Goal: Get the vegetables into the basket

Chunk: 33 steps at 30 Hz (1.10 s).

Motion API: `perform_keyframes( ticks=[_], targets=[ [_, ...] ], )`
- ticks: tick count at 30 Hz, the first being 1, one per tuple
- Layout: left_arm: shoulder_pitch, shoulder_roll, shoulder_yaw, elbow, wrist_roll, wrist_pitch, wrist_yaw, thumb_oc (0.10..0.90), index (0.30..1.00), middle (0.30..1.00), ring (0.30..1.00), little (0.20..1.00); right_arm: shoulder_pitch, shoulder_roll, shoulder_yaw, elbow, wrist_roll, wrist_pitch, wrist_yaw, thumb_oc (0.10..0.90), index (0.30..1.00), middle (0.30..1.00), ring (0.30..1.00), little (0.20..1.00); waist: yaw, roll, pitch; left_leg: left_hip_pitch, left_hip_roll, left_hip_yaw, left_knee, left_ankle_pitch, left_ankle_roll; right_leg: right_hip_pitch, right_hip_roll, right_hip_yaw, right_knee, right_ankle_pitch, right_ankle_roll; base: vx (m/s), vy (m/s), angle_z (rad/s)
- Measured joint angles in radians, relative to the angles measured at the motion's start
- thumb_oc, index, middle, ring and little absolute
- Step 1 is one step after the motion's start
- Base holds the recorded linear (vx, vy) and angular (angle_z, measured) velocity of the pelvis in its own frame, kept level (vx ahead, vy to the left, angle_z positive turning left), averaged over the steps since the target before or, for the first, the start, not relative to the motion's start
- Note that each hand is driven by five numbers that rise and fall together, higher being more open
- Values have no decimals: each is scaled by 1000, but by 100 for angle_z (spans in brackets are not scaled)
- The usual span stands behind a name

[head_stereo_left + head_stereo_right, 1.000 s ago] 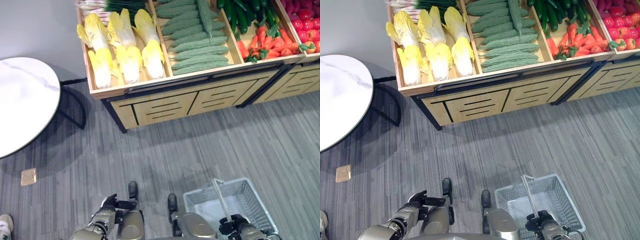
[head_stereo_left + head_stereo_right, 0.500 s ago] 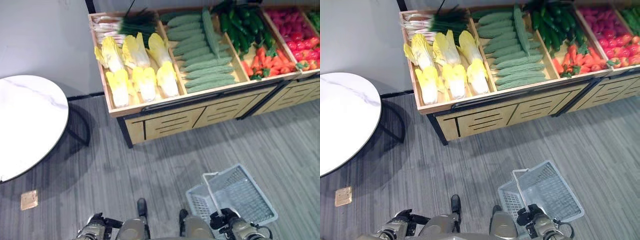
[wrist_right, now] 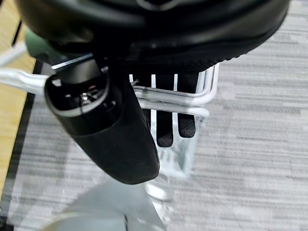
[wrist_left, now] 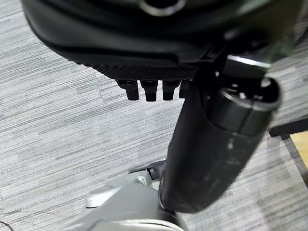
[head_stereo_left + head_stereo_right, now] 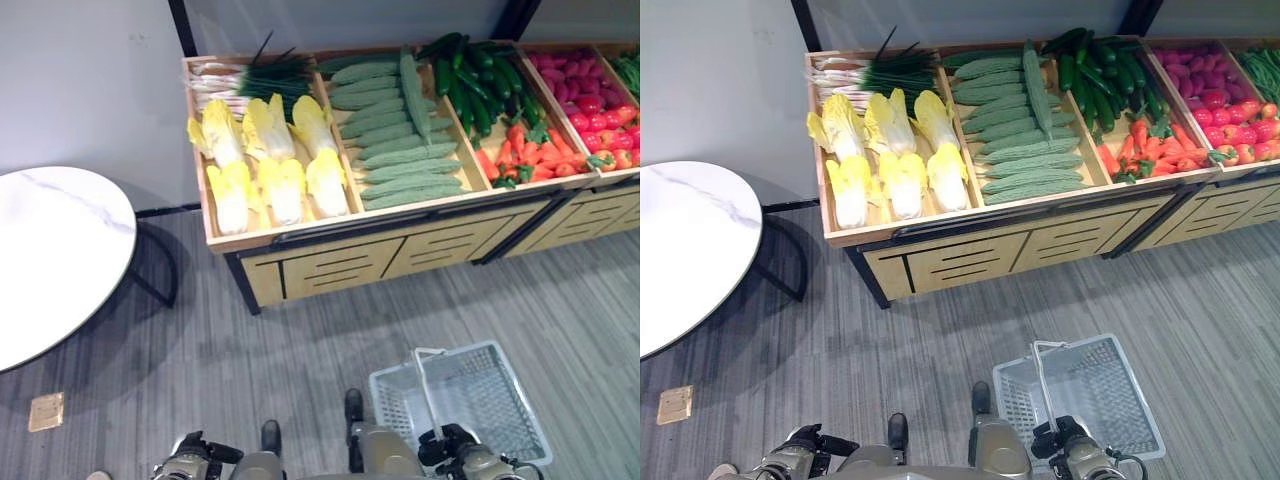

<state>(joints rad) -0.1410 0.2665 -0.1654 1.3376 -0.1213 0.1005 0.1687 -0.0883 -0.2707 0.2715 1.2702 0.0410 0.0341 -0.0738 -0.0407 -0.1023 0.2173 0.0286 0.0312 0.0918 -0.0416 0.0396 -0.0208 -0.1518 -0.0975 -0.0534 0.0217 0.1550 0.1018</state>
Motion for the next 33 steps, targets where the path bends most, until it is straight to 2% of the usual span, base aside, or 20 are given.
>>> perform_keyframes(
  ticks=[9,12,13,15,16,17,18,20,22,23,25,30,33],
  targets=[
    [-22,-4,-59,-45,47,0,8,900,1000,1000,1000,1000,3,-13,-7,11,-4,6,-12,400,300,300,300,300,-2,27,13,12,2,-12,13,-10,-5,30,-1,-9,-12,6,-10,21,-52,4],
    [-21,-3,-79,-155,46,-4,28,900,1000,1000,1000,1000,-3,-26,-28,4,-4,4,-19,400,300,300,300,300,0,47,23,6,0,-25,16,-10,-5,32,-7,-19,-11,5,-8,-13,-20,12],
    [15,3,-78,-291,44,-10,36,900,1000,1000,1000,1000,1,-44,-31,-11,-4,3,-23,400,300,300,300,300,1,66,29,4,-1,-33,15,-9,-4,37,-9,-26,-11,5,-8,-12,-20,14],
    [23,-3,-79,-313,44,-46,41,900,1000,1000,1000,1000,5,-56,-31,-10,-4,2,-30,400,300,300,300,300,0,79,22,5,-1,-38,11,-9,-3,39,-9,-31,-12,3,-7,-13,-23,10],
    [52,11,-74,-432,33,-20,43,900,1000,1000,1000,1000,13,-63,-50,-38,-4,5,-27,400,300,300,300,300,-4,85,24,7,0,-44,11,-7,-3,44,-8,-35,-14,3,-7,-2,-22,10],
    [113,37,-78,-587,23,-22,37,900,1000,1000,1000,1000,35,-68,-74,-74,-4,-4,-25,400,300,300,300,300,-7,88,26,4,1,-50,10,-7,-2,45,-7,-39,-19,4,-7,3,-17,15],
    [163,56,-74,-727,14,-57,23,900,1000,1000,1000,1000,56,-80,-88,-97,-4,-10,-22,400,300,300,300,300,-2,94,29,5,2,-56,7,-4,-3,52,-7,-48,-25,5,-8,7,-14,19],
    [157,53,-76,-748,1,-102,15,900,1000,1000,1000,1000,61,-88,-92,-77,-4,-5,-22,400,300,300,300,300,3,104,23,11,2,-59,8,-4,-2,64,-8,-56,-28,4,-8,9,-21,12],
    [205,61,-25,-883,-30,-64,-8,900,1000,1000,1000,1000,60,-91,-119,-91,-5,-2,-8,400,300,300,300,300,-2,106,22,12,4,-61,2,-7,1,65,-6,-54,-35,5,-9,5,-9,-2],
    [232,72,-12,-963,-49,-84,-21,900,1000,1000,1000,1000,63,-99,-118,-98,-6,-6,-8,400,300,300,300,300,1,108,21,12,3,-62,-5,-3,1,68,-5,-55,-44,8,-11,0,0,0],
    [258,74,11,-1049,-76,-80,-28,900,1000,1000,1000,1000,71,-102,-120,-96,-6,2,-2,400,300,300,300,300,2,109,20,20,4,-65,-7,0,1,77,-5,-59,-50,9,-11,14,-21,6],
    [278,97,47,-1178,-95,-73,-54,900,1000,1000,1000,1000,73,-103,-132,-99,-6,4,13,400,300,300,300,300,7,110,19,31,2,-66,-10,3,-4,91,-5,-59,-66,19,-4,3,-4,1],
    [276,145,68,-1247,-79,-62,-61,900,1000,1000,1000,1000,76,-102,-137,-99,-7,4,15,400,300,300,300,300,5,109,19,40,1,-61,-15,5,-6,101,-4,-55,-83,26,-5,3,-3,-4]
  ],
)
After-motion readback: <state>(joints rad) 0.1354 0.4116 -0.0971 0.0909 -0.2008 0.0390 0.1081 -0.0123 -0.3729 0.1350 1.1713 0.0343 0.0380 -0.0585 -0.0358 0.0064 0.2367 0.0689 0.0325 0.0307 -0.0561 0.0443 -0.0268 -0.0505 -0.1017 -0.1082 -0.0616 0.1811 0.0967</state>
